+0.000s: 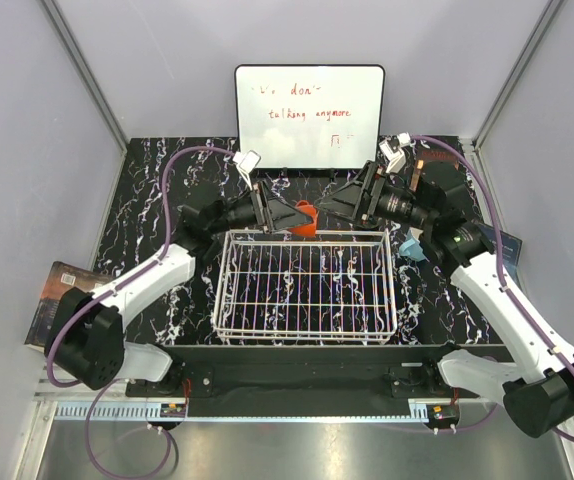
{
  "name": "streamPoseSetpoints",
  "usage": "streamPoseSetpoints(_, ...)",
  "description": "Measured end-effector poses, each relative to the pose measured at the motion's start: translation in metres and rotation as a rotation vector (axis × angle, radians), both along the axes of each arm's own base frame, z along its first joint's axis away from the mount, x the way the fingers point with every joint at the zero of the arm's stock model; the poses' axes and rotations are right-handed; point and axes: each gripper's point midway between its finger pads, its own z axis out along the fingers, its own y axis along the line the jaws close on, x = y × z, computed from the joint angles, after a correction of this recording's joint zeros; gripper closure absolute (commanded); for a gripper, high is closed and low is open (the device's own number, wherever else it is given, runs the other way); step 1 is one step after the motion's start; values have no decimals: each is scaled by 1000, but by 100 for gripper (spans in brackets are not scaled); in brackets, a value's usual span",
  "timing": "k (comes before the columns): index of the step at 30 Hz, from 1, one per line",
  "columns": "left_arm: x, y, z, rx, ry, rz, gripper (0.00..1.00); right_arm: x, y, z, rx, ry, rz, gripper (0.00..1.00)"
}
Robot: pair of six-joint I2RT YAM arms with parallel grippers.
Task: Unload the cups from the dish rack
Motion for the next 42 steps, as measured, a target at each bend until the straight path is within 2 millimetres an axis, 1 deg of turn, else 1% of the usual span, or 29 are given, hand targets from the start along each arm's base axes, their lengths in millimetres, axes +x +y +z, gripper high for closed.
streamPoseSetpoints(7,0,1,1,2,1,5,100,-1,0,0,2,10,4,20)
streamPoseSetpoints(11,-1,1,6,-16,3,3,100,0,1,0,10,15,4,21)
streamPoseSetpoints(19,-8,-4,16,-51,-2,-23,100,4,7,-3,22,42,27,22)
streamPoseSetpoints(22,-13,-7,18,-58,-1,-38,100,6,8,-3,28,43,27,24)
streamPoseSetpoints(26,-20,-14,20,-67,3,-53,100,6,9,-4,31,55,35,33)
streamPoseSetpoints(27,-21,-15,21,-70,3,-53,100,5,9,-4,31,58,41,37)
streamPoseSetpoints(29,-21,-17,24,-83,-6,-45,100,6,10,-5,33,63,47,42)
streamPoseSetpoints(31,-21,-18,27,-93,-13,-41,100,6,11,-7,35,75,53,45)
streamPoseSetpoints(35,-23,-21,28,-99,-13,-44,100,3,15,-12,42,103,90,48)
streamPoseSetpoints(37,-22,-22,27,-97,-11,-46,100,3,16,-15,43,114,99,52)
streamPoseSetpoints(38,-22,-22,26,-96,-10,-46,100,3,16,-15,44,119,99,57)
streamPoseSetpoints(40,-22,-22,27,-97,-12,-47,100,3,16,-17,44,124,97,64)
streamPoseSetpoints(41,-21,-23,28,-99,-14,-48,100,4,16,-18,44,126,97,70)
streamPoseSetpoints(42,-21,-23,29,-100,-18,-50,100,4,16,-18,46,128,97,73)
